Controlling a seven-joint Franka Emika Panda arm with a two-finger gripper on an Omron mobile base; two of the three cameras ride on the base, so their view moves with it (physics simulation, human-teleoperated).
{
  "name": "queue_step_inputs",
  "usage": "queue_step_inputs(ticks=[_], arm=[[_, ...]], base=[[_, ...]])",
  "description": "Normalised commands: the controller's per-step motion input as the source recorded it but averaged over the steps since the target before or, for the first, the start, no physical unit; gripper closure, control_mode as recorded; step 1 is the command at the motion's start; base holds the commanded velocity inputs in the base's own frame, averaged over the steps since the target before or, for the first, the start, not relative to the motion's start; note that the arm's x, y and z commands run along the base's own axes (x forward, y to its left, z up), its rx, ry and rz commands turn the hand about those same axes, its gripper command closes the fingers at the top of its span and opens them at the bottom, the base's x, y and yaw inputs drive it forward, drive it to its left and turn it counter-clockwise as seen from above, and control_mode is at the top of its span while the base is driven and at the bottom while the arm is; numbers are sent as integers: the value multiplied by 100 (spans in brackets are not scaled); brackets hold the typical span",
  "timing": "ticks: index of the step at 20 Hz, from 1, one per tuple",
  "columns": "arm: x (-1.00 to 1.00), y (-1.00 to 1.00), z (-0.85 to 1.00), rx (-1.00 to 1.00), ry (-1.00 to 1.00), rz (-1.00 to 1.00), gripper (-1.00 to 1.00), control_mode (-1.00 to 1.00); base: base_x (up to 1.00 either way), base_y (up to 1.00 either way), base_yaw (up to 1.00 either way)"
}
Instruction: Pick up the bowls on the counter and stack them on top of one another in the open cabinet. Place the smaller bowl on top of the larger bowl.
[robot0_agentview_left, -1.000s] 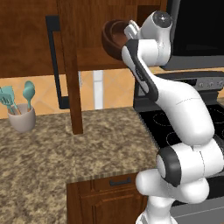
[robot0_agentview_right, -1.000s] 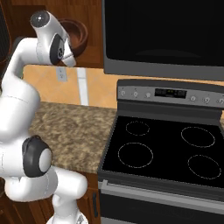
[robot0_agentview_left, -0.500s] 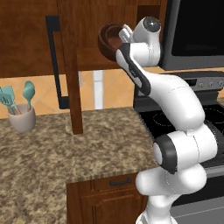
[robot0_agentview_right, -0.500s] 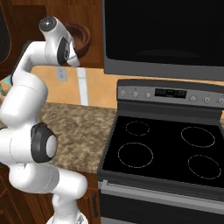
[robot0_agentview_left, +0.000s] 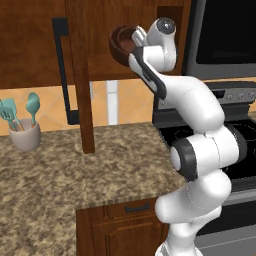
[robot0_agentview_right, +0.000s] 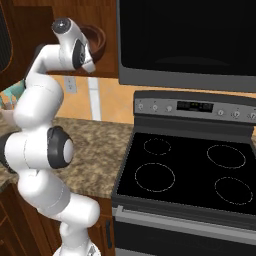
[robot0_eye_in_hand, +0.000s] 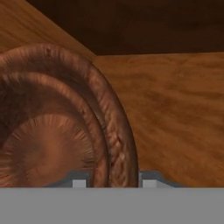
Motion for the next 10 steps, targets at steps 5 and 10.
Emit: queue_step_inputs(ticks=[5, 10], arm=[[41, 8, -14, -3, -2, 0, -100, -100], [10, 0, 1, 0, -5, 0, -100, -100]], base=[[0, 0, 0], [0, 0, 0]])
